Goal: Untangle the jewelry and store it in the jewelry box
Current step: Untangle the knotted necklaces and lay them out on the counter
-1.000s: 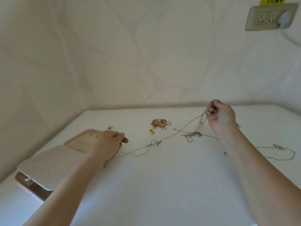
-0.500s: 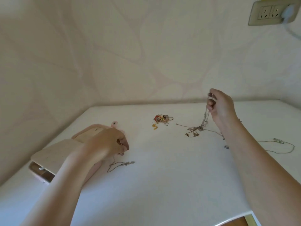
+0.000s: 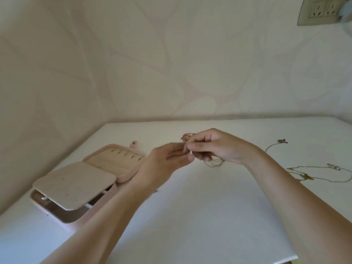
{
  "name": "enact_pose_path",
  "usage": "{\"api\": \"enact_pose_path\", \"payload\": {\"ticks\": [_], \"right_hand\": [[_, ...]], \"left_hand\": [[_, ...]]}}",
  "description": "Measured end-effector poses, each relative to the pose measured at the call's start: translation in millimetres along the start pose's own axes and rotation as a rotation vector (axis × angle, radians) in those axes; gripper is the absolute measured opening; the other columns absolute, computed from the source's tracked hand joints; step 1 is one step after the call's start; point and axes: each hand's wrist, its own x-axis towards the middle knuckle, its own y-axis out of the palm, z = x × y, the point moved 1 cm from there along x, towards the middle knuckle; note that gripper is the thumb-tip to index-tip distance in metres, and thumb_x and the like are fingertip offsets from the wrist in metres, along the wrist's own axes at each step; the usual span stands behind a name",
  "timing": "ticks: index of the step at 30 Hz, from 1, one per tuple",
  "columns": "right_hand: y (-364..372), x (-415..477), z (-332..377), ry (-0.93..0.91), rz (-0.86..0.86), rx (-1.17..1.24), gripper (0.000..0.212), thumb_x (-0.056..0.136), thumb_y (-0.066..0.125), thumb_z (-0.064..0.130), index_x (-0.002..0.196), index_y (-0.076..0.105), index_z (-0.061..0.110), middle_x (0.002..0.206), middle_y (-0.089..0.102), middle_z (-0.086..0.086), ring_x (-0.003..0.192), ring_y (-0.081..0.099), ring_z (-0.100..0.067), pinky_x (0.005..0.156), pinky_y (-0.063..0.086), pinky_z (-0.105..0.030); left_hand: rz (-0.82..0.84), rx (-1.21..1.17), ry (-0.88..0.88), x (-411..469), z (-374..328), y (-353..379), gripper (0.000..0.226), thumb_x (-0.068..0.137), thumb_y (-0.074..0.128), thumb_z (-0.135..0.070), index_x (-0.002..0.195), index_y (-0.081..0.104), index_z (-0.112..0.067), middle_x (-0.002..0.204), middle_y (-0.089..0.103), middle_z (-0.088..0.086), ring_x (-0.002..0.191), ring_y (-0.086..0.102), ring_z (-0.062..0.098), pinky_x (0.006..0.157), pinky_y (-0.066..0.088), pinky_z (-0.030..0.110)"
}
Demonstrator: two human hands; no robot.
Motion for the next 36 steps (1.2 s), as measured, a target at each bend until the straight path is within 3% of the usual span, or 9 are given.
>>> {"api": "enact_pose_path", "payload": {"ticks": [5,8,12,15,18,20,24,28,36], "right_hand": [[-10.0,-1.0,-1.8,0.012,0.033,-0.002,0.016,0.093,0.055,0.015,0.087,0.068,0.010,0.081,0.068,0.001,0.085,0.061,-0.013,0.089,0.048,-0.030],[-15.8,-4.6,1.3,-0.005,0.025,0.103,0.016,0.091,0.056,0.018,0.084,0.066,0.008,0.071,0.062,-0.004,0.077,0.059,-0.018,0.079,0.047,-0.025],[-7.4,-7.1,8.1,-0.027,0.046,0.064,0.021,0.087,0.056,0.021,0.093,0.067,0.003,0.048,0.045,0.003,0.055,0.045,-0.018,0.062,0.044,-0.022],[-7.7,-9.6,11.4,-0.041,-0.003,-0.008,0.015,0.091,0.055,0.010,0.096,0.067,0.001,0.050,0.054,0.014,0.049,0.035,-0.013,0.059,0.041,-0.019],[-18.5,-13.9,11.5,-0.059,-0.142,-0.056,0.010,0.084,0.066,0.005,0.089,0.073,0.009,0.071,0.066,0.006,0.052,0.041,-0.005,0.053,0.040,-0.018],[-23.2,-16.5,10.9,-0.058,-0.196,-0.095,0.012,0.082,0.068,0.005,0.088,0.076,0.013,0.075,0.065,-0.002,0.053,0.043,-0.002,0.048,0.035,-0.017],[-10.2,-16.4,15.5,-0.037,-0.051,-0.152,0.016,0.092,0.058,0.017,0.094,0.074,0.013,0.058,0.047,0.002,0.053,0.042,-0.005,0.057,0.037,-0.018],[-0.3,-17.0,19.7,0.026,0.076,-0.304,0.021,0.096,0.052,0.026,0.089,0.070,0.018,0.063,0.058,0.006,0.068,0.057,-0.009,0.075,0.039,-0.019],[-0.6,-19.9,26.7,0.002,0.036,-0.287,0.015,0.092,0.058,0.014,0.095,0.071,0.007,0.054,0.056,0.014,0.051,0.045,-0.001,0.052,0.038,-0.012]], "left_hand": [[-0.018,-0.137,-0.093,3.5,12.2,1.1,0.013,0.082,0.071,-0.022,0.074,0.064,-0.015,0.077,0.069,-0.002,0.094,0.065,0.022,0.105,0.041,0.043],[-0.012,-0.333,-0.065,5.3,11.6,-2.0,0.012,0.079,0.069,-0.018,0.075,0.059,-0.013,0.083,0.064,0.002,0.096,0.064,0.016,0.102,0.044,0.037],[0.114,-0.186,-0.031,4.3,12.3,2.3,0.042,0.072,0.074,-0.035,0.106,0.060,-0.015,0.105,0.070,0.001,0.109,0.062,0.013,0.101,0.040,0.031],[0.191,-0.140,-0.048,-0.2,10.1,9.2,0.011,0.076,0.068,-0.025,0.082,0.068,-0.017,0.079,0.067,-0.001,0.087,0.065,0.015,0.100,0.042,0.035],[0.200,-0.304,-0.022,-0.7,4.8,8.5,0.011,0.077,0.058,-0.016,0.067,0.061,-0.016,0.074,0.055,-0.003,0.078,0.055,0.010,0.101,0.045,0.040],[0.141,-0.405,-0.022,2.4,5.1,5.4,0.006,0.077,0.059,-0.021,0.078,0.059,-0.015,0.086,0.058,-0.003,0.088,0.059,0.010,0.103,0.043,0.041],[0.149,-0.193,0.039,5.1,9.6,8.6,0.063,0.070,0.072,-0.039,0.126,0.053,-0.017,0.124,0.061,-0.012,0.120,0.051,-0.002,0.102,0.041,0.028],[0.090,0.012,0.143,2.2,7.2,17.9,0.014,0.086,0.068,-0.020,0.097,0.062,-0.014,0.093,0.071,-0.009,0.105,0.061,0.007,0.101,0.042,0.034],[0.002,-0.020,0.062,3.9,6.2,17.7,0.020,0.090,0.060,-0.024,0.080,0.069,-0.010,0.083,0.071,0.002,0.093,0.065,0.017,0.096,0.046,0.033]]}}
